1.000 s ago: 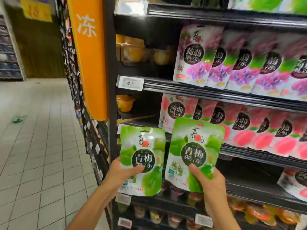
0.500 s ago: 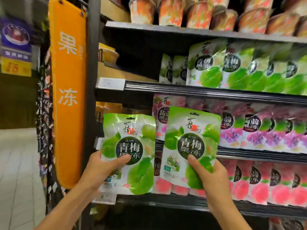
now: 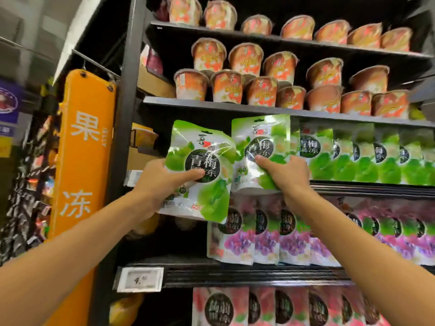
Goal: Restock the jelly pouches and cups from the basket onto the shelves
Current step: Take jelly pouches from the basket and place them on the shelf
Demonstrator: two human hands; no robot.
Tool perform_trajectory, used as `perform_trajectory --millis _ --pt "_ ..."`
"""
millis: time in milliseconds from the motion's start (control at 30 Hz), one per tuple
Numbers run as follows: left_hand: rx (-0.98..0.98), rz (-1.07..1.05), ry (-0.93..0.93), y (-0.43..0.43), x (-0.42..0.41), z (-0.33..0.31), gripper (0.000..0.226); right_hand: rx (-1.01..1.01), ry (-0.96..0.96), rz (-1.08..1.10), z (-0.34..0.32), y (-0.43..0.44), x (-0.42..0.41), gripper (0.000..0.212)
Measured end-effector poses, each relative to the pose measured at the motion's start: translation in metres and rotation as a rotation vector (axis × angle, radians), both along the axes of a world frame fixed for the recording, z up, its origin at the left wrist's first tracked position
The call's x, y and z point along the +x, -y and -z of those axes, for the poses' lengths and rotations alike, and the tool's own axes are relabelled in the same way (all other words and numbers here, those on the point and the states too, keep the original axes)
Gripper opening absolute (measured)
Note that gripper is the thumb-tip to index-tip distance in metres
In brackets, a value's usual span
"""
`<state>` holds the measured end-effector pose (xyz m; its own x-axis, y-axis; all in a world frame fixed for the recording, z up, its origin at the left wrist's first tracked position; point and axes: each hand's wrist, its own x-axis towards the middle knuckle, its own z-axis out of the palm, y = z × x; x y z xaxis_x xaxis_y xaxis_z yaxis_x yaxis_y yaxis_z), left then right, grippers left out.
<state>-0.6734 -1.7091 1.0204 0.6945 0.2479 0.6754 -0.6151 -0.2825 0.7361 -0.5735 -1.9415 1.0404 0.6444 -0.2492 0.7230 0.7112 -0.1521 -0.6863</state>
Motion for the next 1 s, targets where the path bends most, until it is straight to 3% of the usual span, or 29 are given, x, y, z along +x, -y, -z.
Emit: perform_trajectory --millis 233,400,767,1000 --pt "-0.04 0.021 -0.077 0.009 0.021 -0.028 0.025 0.088 -0.18 -0.167 -0.057 -0.023 0.038 0.051" --pt "-0.071 0.05 -0.139 0.018 0.031 -0.036 0.029 0.044 -0.159 -0.09 -0.066 -0.031 0.057 0.055" --pt "-0.116 0.055 -0.152 0.022 0.05 -0.022 0.033 -0.377 -0.099 0.104 -0.036 -0.008 0.057 0.087" --pt "-0.158 0.042 -0.13 0.023 0.056 -0.017 0.03 -0.522 -0.053 0.431 -0.029 0.006 0.048 0.056"
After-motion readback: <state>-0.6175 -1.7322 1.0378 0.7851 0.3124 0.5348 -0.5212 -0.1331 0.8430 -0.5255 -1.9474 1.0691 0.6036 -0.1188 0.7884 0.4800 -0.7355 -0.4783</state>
